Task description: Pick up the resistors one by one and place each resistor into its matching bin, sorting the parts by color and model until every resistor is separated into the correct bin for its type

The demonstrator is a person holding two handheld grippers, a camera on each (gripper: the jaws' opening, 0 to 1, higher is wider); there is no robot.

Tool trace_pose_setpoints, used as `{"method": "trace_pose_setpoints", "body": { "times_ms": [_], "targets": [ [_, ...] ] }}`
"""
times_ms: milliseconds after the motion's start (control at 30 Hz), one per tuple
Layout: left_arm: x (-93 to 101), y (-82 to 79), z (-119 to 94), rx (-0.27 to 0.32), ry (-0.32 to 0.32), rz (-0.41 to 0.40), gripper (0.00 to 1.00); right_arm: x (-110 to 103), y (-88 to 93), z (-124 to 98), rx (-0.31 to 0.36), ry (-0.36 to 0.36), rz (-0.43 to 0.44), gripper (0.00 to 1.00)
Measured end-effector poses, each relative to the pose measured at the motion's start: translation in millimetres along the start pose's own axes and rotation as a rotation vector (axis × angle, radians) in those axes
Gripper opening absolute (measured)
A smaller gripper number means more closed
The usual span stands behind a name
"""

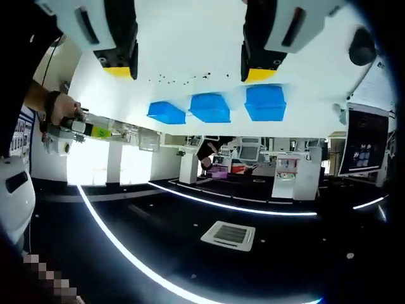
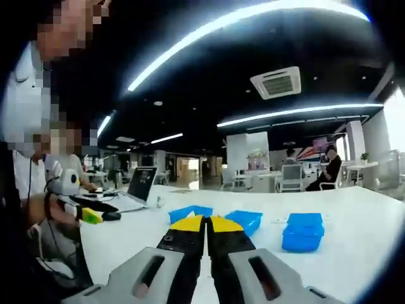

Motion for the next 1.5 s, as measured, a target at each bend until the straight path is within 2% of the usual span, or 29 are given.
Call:
{"method": "trace_pose_setpoints", "body": {
  "times_ms": [267,400,467,667,800,900,1033,1233,1267,1333,1367,1500],
  "targets": [
    [4.3,-0.9,-5.9,0.004,0.007,-0.005,0.67,11.0,-5.3,69.8,0.014,-0.025,-0.054,0.05],
    [4.9,-2.3,-12.6,0.013,-0.011,-0.002,0.67,22.4,-12.4,123.5,0.003,-0.041,-0.061,0.05],
    [5.3,-1.8,-15.6,0.019,-0.021,-0.005,0.67,27.8,-12.3,148.0,-0.007,-0.025,-0.126,0.05],
    [6.5,-1.6,-19.2,0.02,-0.035,-0.004,0.67,36.1,-1.8,214.2,-0.083,-0.05,-0.039,0.05],
    [6.5,-3.3,-21.9,0.025,-0.043,-0.001,0.67,42.9,2.2,242.4,-0.099,-0.031,-0.018,0.05],
    [6.1,-3.3,-24.4,0.025,-0.051,0.0,0.67,47.1,12.4,268.0,-0.136,-0.013,-0.04,0.05],
    [6.4,-1.7,-25.8,0.019,-0.057,0.001,0.67,42.9,19.5,285.6,-0.175,-0.01,-0.092,0.05],
    [7.6,-1.0,-28.0,0.023,-0.065,-0.001,0.67,35.0,23.7,293.5,-0.183,-0.011,-0.112,0.06],
    [7.7,-0.8,-28.6,0.022,-0.066,-0.002,0.67,34.9,24.8,293.5,-0.183,-0.012,-0.114,0.09],
    [7.6,-0.8,-29.8,0.024,-0.069,-0.002,0.67,35.0,26.1,292.5,-0.189,-0.008,-0.119,0.25],
    [7.5,-0.9,-30.5,0.025,-0.07,-0.003,0.67,34.9,26.3,291.8,-0.189,-0.007,-0.119,0.3],
    [7.3,-0.6,-31.3,0.027,-0.073,-0.004,0.67,35.6,24.0,280.5,-0.188,-0.017,-0.121,0.32]
  ]
}}
Point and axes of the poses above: the point that each gripper's makers call its tool centre point, and the gripper's own axes: z roughly forward along the fingers, x roughly to its right, y roughly out of its underside, the point moved 10 cm from there along -z, roughly backward along the fingers, and after that the axes turned 10 degrees about y, right-handed, at the moved point
